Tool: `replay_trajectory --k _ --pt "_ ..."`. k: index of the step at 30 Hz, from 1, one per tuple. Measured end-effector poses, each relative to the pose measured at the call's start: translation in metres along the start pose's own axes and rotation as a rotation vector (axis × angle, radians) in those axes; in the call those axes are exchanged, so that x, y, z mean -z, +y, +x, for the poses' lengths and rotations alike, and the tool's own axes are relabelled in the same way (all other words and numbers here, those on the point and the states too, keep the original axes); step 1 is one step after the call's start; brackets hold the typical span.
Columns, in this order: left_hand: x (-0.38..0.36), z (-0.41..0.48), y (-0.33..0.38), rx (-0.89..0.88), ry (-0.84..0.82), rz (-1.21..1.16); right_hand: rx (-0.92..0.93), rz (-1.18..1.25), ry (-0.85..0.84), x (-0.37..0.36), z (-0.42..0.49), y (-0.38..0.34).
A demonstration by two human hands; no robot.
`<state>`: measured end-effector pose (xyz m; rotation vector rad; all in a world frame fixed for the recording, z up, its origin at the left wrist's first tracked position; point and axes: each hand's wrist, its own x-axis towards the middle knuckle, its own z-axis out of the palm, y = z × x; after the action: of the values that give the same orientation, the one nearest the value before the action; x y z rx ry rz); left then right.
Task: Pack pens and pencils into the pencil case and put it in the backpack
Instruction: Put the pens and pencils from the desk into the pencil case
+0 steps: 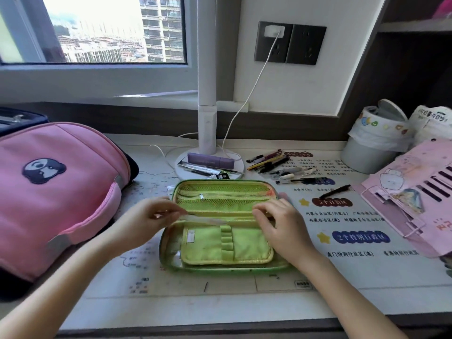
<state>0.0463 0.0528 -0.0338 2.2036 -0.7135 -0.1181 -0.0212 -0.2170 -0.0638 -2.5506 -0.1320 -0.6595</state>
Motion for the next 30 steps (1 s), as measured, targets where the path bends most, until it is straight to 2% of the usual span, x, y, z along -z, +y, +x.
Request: replay_trajectory --k 8,15,22,30 --pt "0.002 -0.009 -0.027 -0.194 0.077 0.253 -0.005 -0.110 -0.047 -0.005 -0.003 0.005" --pt "-0.010 -0.001 -0.009 -0.342 0.145 0.445 0.017 -0.146 -0.055 -0.006 -0.004 0.005" --pt "-0.034 0.013 0.002 -0.363 0.036 0.423 0.059 -0.206 -0.032 -0.010 -0.004 0.005" --pt "-0.042 0.021 0.003 -0.296 0.027 0.300 0.071 -0.151 -0.071 -0.007 -0.005 0.003"
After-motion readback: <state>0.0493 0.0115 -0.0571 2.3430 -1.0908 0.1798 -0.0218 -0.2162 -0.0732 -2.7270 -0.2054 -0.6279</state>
